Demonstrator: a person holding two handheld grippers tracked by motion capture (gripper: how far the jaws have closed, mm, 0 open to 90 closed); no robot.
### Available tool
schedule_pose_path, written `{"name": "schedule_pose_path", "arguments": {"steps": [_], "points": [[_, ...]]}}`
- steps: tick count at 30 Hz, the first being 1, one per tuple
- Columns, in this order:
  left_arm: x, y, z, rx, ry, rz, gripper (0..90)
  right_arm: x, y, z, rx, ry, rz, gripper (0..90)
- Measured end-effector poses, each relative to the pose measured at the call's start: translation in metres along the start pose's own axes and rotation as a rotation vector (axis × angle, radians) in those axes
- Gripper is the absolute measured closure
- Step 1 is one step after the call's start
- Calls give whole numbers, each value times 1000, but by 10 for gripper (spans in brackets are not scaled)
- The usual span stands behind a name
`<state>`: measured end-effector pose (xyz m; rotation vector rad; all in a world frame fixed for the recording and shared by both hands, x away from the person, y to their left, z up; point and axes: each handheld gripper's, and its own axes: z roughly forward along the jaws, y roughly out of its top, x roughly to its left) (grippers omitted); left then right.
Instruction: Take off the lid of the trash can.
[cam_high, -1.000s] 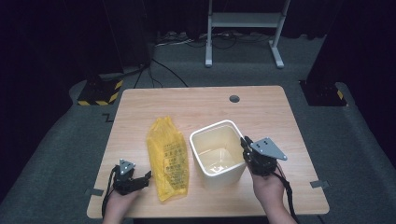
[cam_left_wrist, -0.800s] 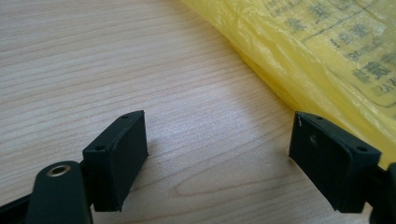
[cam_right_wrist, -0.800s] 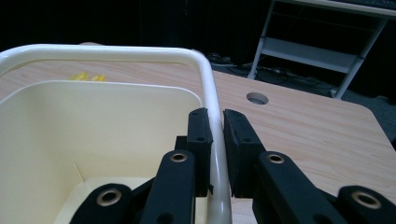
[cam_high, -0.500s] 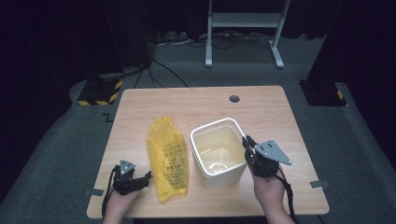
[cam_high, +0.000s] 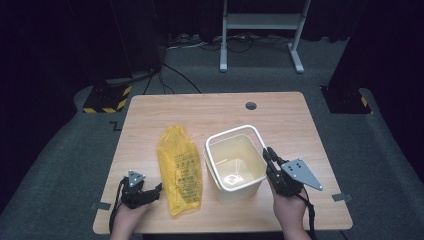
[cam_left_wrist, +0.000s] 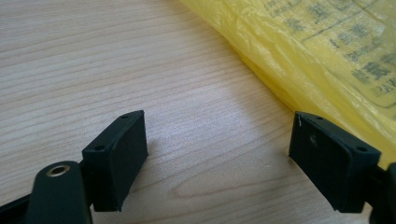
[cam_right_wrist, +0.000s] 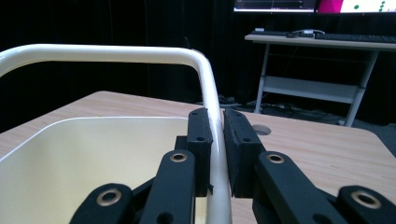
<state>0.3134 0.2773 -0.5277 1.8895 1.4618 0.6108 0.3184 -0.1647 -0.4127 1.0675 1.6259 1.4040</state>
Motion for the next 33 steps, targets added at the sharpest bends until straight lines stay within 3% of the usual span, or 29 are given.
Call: {"name": "schedule_pose_path", "arguments": {"steps": [5,12,25,33], "points": [[-1,0,0,1,7,6,191,-3,4,-9,-28,-3,-8,816],[-3,-1,0,6,11,14,189,-10,9,-23,-75,2,30,816],[-3,-1,0,5,3,11,180,-22,24,-49,-182,-34,43,816],[-3,-1,0,5,-1,12,175,-34,27,-56,-200,-71,57,816]]}}
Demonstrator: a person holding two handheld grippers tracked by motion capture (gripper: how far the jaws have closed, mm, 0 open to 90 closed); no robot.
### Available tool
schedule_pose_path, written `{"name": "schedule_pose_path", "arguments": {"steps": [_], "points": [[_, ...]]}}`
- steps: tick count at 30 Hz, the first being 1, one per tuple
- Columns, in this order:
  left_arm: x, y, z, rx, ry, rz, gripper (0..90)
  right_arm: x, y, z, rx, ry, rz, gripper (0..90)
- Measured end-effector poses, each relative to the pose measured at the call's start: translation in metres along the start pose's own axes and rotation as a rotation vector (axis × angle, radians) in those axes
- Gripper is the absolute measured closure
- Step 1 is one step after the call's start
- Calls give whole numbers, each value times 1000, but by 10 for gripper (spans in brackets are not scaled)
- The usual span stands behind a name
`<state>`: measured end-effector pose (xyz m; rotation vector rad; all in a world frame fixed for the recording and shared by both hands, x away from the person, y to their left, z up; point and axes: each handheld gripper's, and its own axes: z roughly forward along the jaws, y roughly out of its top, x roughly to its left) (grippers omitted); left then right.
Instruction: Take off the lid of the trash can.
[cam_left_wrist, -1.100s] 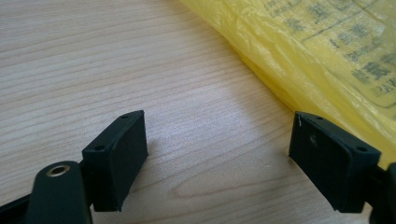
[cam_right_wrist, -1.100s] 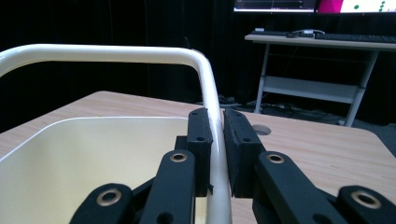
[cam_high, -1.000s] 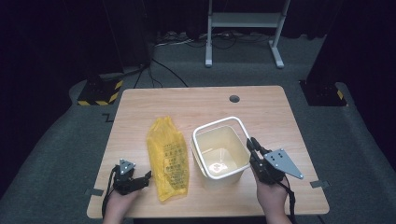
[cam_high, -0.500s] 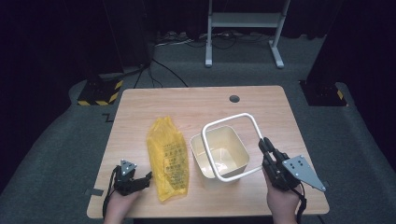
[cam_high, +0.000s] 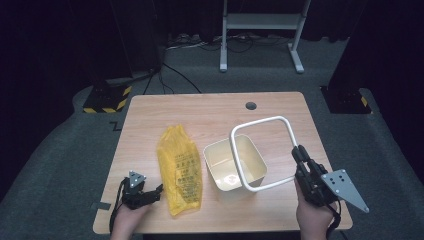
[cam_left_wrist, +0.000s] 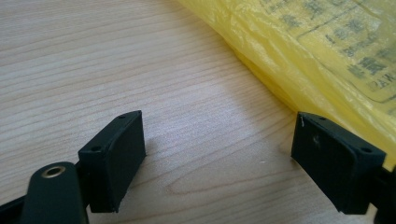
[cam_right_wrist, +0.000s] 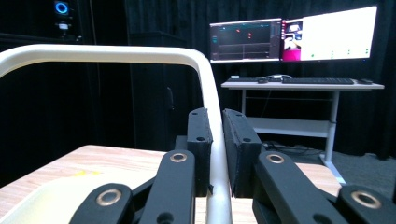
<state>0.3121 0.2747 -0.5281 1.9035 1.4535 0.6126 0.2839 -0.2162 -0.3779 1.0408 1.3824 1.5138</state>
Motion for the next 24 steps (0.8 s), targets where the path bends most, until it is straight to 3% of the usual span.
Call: {"name": "schedule_pose_path", "arguments": {"steps": [13,22,24], "points": [[0,4,1,-2,9,42,162,-20,-18,5,75,-64,-4,816],[5,7,7,0,10,30,159,-44,-29,3,122,-146,-4,816],[5,8,9,8,7,30,159,-55,-31,0,133,-178,0,816]]}}
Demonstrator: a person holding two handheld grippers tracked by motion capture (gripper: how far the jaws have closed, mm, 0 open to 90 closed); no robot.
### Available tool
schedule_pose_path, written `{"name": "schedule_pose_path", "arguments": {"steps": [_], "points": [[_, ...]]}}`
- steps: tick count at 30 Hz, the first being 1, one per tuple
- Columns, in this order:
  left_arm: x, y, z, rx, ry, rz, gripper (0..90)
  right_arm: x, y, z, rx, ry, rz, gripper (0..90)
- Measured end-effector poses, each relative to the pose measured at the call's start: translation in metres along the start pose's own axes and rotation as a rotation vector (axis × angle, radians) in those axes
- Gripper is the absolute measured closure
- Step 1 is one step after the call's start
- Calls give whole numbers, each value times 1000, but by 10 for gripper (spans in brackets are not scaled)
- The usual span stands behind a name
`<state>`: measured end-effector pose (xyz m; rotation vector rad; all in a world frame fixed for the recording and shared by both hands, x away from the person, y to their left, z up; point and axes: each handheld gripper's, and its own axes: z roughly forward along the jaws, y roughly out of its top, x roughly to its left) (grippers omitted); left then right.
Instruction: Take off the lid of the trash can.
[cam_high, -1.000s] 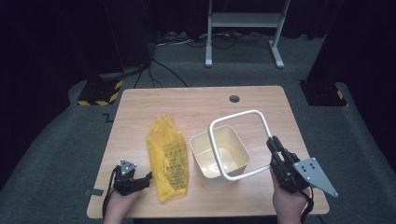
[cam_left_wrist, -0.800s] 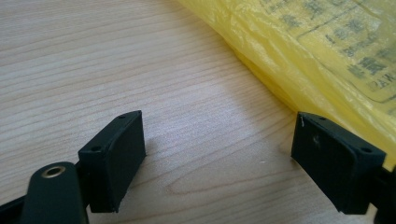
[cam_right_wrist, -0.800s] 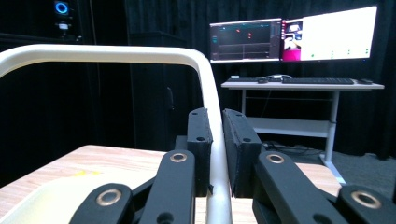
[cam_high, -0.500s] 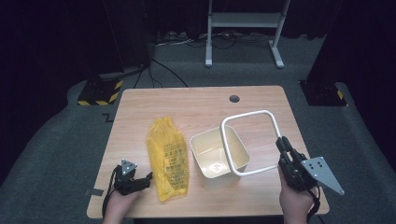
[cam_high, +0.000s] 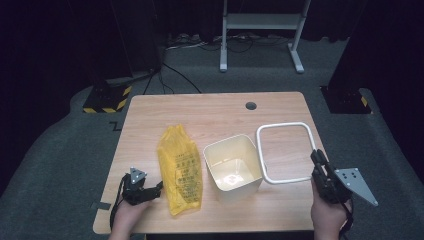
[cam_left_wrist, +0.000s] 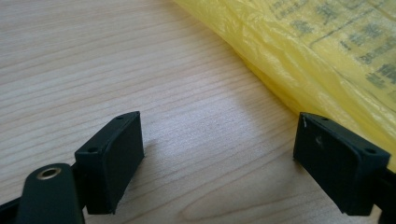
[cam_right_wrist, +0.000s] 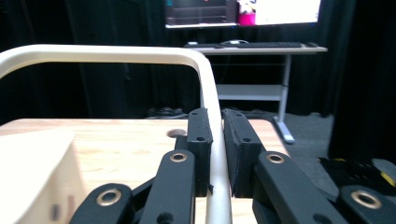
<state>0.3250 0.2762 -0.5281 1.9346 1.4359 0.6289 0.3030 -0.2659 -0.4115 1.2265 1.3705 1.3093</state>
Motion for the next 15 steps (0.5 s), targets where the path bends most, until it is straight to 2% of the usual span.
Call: {"name": "schedule_pose_path", "arguments": {"steps": [4,5,6,8,9,15], "points": [[-1,1,1,2,-10,5,156,-17,-3,0,17,-47,9,816],[-1,1,1,2,-10,5,155,-17,-3,0,17,-47,9,816],[-2,1,1,3,-9,6,155,-26,-5,0,23,-74,18,816],[-2,1,1,3,-11,5,155,-30,-5,0,25,-82,25,816],[-2,1,1,3,-11,5,156,-37,-7,0,28,-107,30,816],[-2,1,1,3,-12,3,156,-51,-11,0,38,-149,35,816]]}}
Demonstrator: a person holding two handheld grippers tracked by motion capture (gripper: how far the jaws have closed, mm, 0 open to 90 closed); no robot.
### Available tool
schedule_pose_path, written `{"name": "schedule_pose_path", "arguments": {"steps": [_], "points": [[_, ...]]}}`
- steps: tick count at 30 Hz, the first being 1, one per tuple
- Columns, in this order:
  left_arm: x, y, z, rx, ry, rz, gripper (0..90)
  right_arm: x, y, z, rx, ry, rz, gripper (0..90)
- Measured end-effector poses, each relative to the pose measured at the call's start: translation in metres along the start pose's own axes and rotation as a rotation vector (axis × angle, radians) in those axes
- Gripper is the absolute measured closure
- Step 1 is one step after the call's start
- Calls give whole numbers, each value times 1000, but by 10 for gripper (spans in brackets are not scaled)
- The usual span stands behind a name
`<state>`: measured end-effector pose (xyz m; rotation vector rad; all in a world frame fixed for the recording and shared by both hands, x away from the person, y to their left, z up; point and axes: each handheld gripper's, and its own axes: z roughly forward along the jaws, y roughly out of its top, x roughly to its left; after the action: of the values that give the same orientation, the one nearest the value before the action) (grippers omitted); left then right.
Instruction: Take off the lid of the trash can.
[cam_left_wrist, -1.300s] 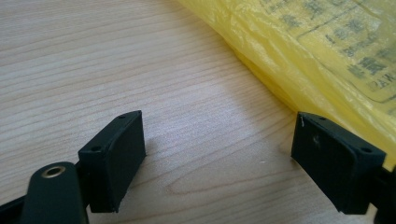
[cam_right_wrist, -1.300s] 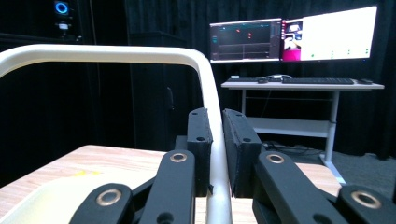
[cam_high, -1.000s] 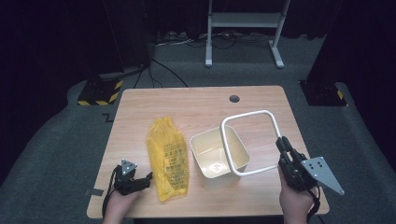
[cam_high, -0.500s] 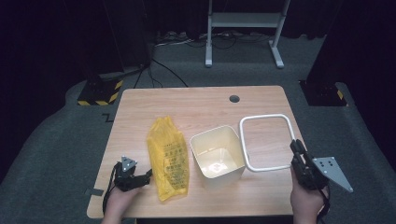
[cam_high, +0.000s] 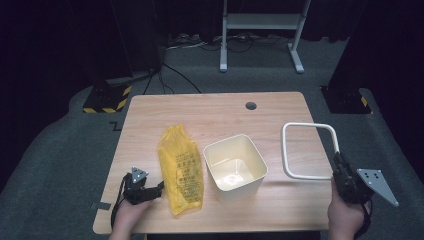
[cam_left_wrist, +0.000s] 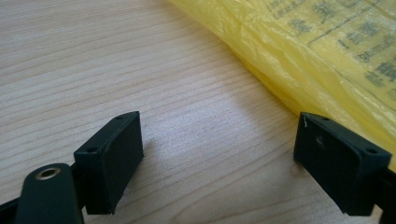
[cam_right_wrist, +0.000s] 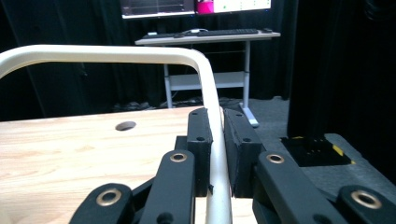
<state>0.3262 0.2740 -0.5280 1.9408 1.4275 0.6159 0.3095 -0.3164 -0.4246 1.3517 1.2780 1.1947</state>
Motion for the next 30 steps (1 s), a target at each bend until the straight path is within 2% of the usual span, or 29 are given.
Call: {"name": "schedule_pose_path", "arguments": {"steps": [6,13,16,22,24,26,30], "points": [[0,0,0,-1,2,-1,157,-3,-7,5,23,-19,-23,816],[0,0,0,-2,0,-1,156,1,-21,16,80,-26,-54,816],[0,0,0,-2,-1,-1,155,3,-32,24,124,-29,-79,816],[0,0,0,-2,1,1,155,4,-48,36,185,-32,-96,816],[0,0,0,-2,0,1,155,6,-56,42,223,-34,-125,816],[0,0,0,-2,0,1,155,7,-59,44,235,-34,-136,816],[-1,-1,0,-2,1,1,155,8,-71,55,306,-35,-174,816]]}}
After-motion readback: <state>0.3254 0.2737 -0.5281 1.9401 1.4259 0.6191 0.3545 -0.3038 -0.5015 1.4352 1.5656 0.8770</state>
